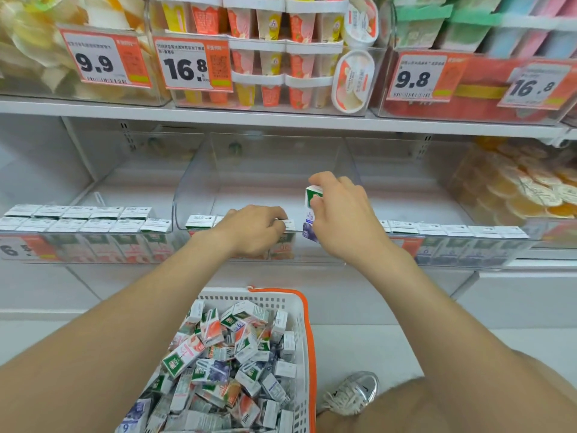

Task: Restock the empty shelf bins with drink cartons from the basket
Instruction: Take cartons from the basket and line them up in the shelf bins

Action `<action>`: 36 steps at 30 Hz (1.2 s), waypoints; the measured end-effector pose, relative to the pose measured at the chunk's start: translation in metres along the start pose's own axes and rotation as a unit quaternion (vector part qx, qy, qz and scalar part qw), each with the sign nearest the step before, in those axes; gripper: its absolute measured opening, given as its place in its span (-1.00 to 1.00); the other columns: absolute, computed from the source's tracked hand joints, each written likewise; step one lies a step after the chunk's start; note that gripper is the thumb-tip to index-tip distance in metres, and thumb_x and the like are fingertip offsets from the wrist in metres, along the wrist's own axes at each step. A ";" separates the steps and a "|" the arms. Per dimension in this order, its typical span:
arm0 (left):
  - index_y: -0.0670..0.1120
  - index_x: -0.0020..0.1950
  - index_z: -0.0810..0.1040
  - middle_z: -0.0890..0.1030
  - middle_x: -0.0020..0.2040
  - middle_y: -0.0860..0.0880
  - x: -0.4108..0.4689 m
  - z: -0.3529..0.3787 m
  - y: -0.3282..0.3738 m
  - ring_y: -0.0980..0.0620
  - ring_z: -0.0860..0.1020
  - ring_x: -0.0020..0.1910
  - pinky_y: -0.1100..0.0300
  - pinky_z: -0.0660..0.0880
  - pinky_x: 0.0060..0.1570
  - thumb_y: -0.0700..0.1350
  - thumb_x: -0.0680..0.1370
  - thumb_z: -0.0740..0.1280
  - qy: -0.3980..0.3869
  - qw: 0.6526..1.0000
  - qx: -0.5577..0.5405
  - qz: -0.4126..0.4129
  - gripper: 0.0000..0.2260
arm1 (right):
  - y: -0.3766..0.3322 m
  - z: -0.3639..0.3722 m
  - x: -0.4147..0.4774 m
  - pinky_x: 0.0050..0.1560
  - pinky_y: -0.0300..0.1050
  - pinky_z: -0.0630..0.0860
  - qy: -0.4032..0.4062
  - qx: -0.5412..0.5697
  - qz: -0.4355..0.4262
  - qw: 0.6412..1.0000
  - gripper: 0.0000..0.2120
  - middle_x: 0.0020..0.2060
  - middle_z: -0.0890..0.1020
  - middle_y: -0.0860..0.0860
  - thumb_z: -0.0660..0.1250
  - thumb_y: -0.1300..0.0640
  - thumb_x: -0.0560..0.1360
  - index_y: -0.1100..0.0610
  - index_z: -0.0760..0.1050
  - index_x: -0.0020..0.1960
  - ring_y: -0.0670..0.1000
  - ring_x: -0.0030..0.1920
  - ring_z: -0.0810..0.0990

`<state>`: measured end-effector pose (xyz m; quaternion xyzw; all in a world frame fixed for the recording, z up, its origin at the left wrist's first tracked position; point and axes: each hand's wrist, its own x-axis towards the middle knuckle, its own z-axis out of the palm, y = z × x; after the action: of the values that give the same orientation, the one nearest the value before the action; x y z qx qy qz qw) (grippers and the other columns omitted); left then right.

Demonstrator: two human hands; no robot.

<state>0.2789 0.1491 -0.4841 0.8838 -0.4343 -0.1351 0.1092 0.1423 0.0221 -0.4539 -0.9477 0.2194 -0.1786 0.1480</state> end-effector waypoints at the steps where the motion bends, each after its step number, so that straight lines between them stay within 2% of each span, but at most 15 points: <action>1: 0.12 0.39 0.51 0.64 0.23 -0.01 0.000 0.000 0.001 -0.15 0.53 0.24 -0.08 0.43 0.23 0.14 0.51 -0.04 0.000 1.000 -0.001 -0.002 -0.46 | 0.000 -0.001 -0.001 0.08 0.00 0.28 -0.010 0.010 -0.013 1.000 -0.55 0.28 0.50 0.16 0.24 0.23 0.64 0.06 0.32 0.51 0.26 0.23 0.40; 4: 0.06 0.37 0.53 0.65 0.25 -0.02 0.002 0.001 0.000 -0.13 0.59 0.14 -0.04 0.51 0.20 0.08 0.64 0.06 0.041 0.999 -0.026 0.016 -0.60 | -0.002 -0.010 -0.004 0.16 -0.03 0.26 -0.016 0.039 -0.037 0.998 -0.48 0.41 0.44 0.13 0.24 0.25 0.65 0.11 0.22 0.58 0.23 0.32 0.35; 6: 0.01 0.37 0.55 0.65 0.27 0.01 0.005 0.001 0.008 -0.06 0.58 0.20 0.04 0.51 0.21 -0.03 0.68 0.16 0.100 0.991 -0.067 0.052 -0.69 | -0.002 -0.021 -0.007 0.24 -0.06 0.22 0.013 0.042 -0.048 0.998 -0.50 0.44 0.41 0.13 0.23 0.27 0.66 0.16 0.22 0.57 0.15 0.32 0.31; 8: -0.02 0.28 0.60 0.67 0.20 0.06 0.006 -0.001 0.028 0.04 0.57 0.20 0.17 0.47 0.16 -0.15 0.65 0.22 0.158 0.975 -0.121 0.097 -0.74 | 0.001 -0.034 -0.012 0.26 -0.04 0.22 0.078 0.047 -0.070 0.993 -0.56 0.40 0.42 0.15 0.19 0.28 0.65 0.22 0.29 0.52 0.08 0.24 0.28; 10: -0.01 0.16 0.62 0.68 0.08 0.10 0.006 -0.002 0.054 0.10 0.58 0.09 0.25 0.48 0.08 -0.20 0.62 0.24 0.200 0.956 -0.169 0.130 -0.78 | 0.012 -0.043 -0.015 0.22 0.02 0.30 0.156 0.069 -0.055 0.984 -0.58 0.31 0.47 0.15 0.12 0.22 0.61 0.22 0.38 0.45 0.10 0.18 0.33; 13: 0.01 0.09 0.59 0.63 0.01 0.08 0.014 0.005 0.087 0.06 0.57 0.01 0.07 0.53 0.10 -0.18 0.57 0.26 0.231 0.942 -0.182 0.162 -0.82 | 0.042 -0.056 -0.015 0.19 0.04 0.41 0.233 0.123 0.019 0.965 -0.60 0.20 0.50 0.10 0.09 0.12 0.60 0.14 0.43 0.40 0.14 0.16 0.46; 16: 0.04 0.17 0.52 0.53 0.11 0.04 0.023 0.018 0.111 -0.03 0.55 0.05 -0.02 0.53 0.08 -0.15 0.56 0.26 0.233 0.943 -0.175 0.160 -0.79 | 0.079 -0.064 -0.016 0.18 0.03 0.36 0.251 0.088 0.036 0.963 -0.63 0.23 0.48 0.14 0.13 0.24 0.66 0.17 0.40 0.45 0.17 0.14 0.44; 20: 0.02 0.48 0.32 0.42 0.38 -0.03 0.033 0.039 0.129 -0.12 0.52 0.25 -0.04 0.49 0.18 -0.10 0.53 0.30 0.198 0.955 -0.181 0.125 -0.49 | 0.127 -0.059 -0.013 0.16 0.02 0.39 0.165 0.058 0.000 0.985 -0.41 0.29 0.42 0.13 0.22 0.47 0.52 0.12 0.33 0.50 0.20 0.15 0.45; 22: 0.04 0.55 0.22 0.38 0.47 -0.03 0.035 0.048 0.129 -0.11 0.49 0.34 -0.09 0.49 0.24 -0.02 0.47 0.36 0.175 0.960 -0.189 0.112 -0.34 | 0.141 -0.051 -0.006 0.08 0.06 0.49 0.118 0.052 -0.013 0.992 -0.34 0.24 0.39 0.09 0.23 0.53 0.48 0.04 0.35 0.47 0.16 0.06 0.50; 24: 0.05 0.56 0.17 0.38 0.49 -0.01 0.036 0.056 0.126 -0.10 0.49 0.34 -0.08 0.51 0.22 0.00 0.44 0.42 0.171 0.959 -0.190 0.119 -0.26 | 0.149 -0.041 0.004 0.03 0.17 0.54 0.074 0.030 -0.033 0.996 -0.32 0.22 0.38 0.06 0.24 0.54 0.47 -0.02 0.35 0.45 0.14 0.04 0.54; 26: 0.05 0.56 0.13 0.41 0.48 -0.01 0.036 0.064 0.122 -0.10 0.51 0.31 -0.06 0.53 0.19 -0.01 0.44 0.48 0.177 0.958 -0.184 0.131 -0.21 | 0.151 -0.031 0.014 0.10 0.19 0.54 0.033 0.012 -0.050 0.998 -0.37 0.25 0.43 0.04 0.28 0.48 0.53 -0.04 0.33 0.45 0.15 0.13 0.56; 29: 0.01 0.57 0.10 0.45 0.46 0.00 0.039 0.071 0.116 -0.09 0.56 0.23 -0.07 0.55 0.13 0.00 0.50 0.50 0.198 0.957 -0.153 0.145 -0.22 | 0.149 -0.018 0.028 0.24 0.17 0.50 -0.026 0.015 -0.061 0.998 -0.55 0.35 0.54 0.07 0.31 0.26 0.63 0.03 0.33 0.47 0.18 0.30 0.53; 32: -0.02 0.58 0.13 0.44 0.48 0.00 0.042 0.074 0.112 -0.04 0.60 0.16 -0.07 0.56 0.14 0.02 0.54 0.48 0.197 0.957 -0.147 0.154 -0.26 | 0.147 -0.013 0.037 0.38 0.11 0.44 -0.100 0.039 -0.018 0.994 -0.58 0.42 0.53 0.07 0.23 0.20 0.66 0.06 0.37 0.50 0.12 0.44 0.45; 34: -0.04 0.58 0.16 0.43 0.49 -0.02 0.045 0.075 0.110 -0.05 0.59 0.18 -0.06 0.56 0.15 0.02 0.54 0.48 0.197 0.956 -0.148 0.157 -0.27 | 0.148 -0.012 0.038 0.36 0.00 0.42 -0.151 0.052 0.029 0.987 -0.53 0.41 0.54 0.11 0.15 0.20 0.62 0.07 0.39 0.52 0.14 0.43 0.45; 36: -0.05 0.57 0.18 0.44 0.48 -0.03 0.047 0.076 0.109 -0.07 0.57 0.20 -0.03 0.55 0.15 0.00 0.53 0.48 0.198 0.955 -0.151 0.160 -0.29 | 0.147 -0.011 0.036 0.24 -0.06 0.39 -0.173 0.036 0.050 0.983 -0.48 0.38 0.58 0.14 0.11 0.11 0.58 0.09 0.41 0.52 0.17 0.40 0.48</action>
<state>0.2006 0.0404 -0.5287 0.7852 -0.5140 -0.0024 0.3454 0.1153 -0.1234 -0.4871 -0.9461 0.2309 -0.0127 0.2265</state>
